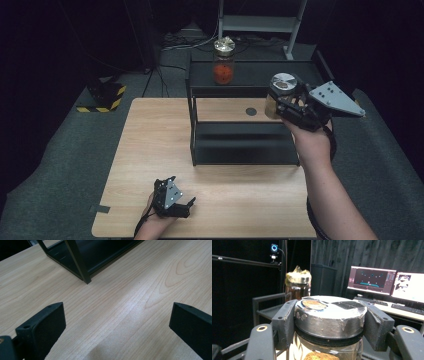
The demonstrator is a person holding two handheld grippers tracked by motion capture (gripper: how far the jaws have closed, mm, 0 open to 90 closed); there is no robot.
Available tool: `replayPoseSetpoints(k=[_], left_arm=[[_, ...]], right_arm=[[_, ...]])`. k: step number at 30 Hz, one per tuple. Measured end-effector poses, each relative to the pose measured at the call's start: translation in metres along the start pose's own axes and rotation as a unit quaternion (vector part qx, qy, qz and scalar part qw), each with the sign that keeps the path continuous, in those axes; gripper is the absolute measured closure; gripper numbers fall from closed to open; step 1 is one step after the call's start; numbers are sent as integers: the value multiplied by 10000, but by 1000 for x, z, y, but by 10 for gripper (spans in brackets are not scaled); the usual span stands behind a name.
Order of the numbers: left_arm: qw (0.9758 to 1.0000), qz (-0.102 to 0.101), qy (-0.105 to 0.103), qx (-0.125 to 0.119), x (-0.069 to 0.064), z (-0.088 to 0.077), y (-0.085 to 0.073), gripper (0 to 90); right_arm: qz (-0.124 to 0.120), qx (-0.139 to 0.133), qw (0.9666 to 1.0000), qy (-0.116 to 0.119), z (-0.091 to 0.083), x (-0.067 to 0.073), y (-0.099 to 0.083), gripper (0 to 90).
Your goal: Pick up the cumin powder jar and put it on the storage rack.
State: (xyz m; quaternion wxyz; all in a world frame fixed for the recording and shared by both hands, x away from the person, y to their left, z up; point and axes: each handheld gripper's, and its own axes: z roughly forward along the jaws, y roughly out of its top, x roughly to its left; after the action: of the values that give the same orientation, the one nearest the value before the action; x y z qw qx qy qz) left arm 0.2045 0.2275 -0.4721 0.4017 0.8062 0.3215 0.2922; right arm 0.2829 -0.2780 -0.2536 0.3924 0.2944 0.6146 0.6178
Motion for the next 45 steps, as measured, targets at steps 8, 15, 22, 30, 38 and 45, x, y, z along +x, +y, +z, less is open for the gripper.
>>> replayPoseSetpoints(k=[8,15,22,30,38,45], left_arm=[[10000,-37,-13,-41,1,-1,-2,9],[10000,-40,-30,-52,2,-1,-2,9],[9999,-66,-63,-80,4,-2,-3,9],[9999,-84,-80,-102,5,-2,-4,9],[9998,-110,-89,-147,5,-3,-6,9],[9997,-100,-110,-190,6,-4,-7,9]], right_arm=[[92,-100,9998,-133,15,-3,13,342],[139,-93,9996,-229,32,-6,20,342],[128,-55,9992,-382,53,-7,22,342],[83,-29,9987,-495,75,-8,25,342],[94,7,9983,-567,93,-9,21,341],[136,19,9978,-646,105,-10,17,341]])
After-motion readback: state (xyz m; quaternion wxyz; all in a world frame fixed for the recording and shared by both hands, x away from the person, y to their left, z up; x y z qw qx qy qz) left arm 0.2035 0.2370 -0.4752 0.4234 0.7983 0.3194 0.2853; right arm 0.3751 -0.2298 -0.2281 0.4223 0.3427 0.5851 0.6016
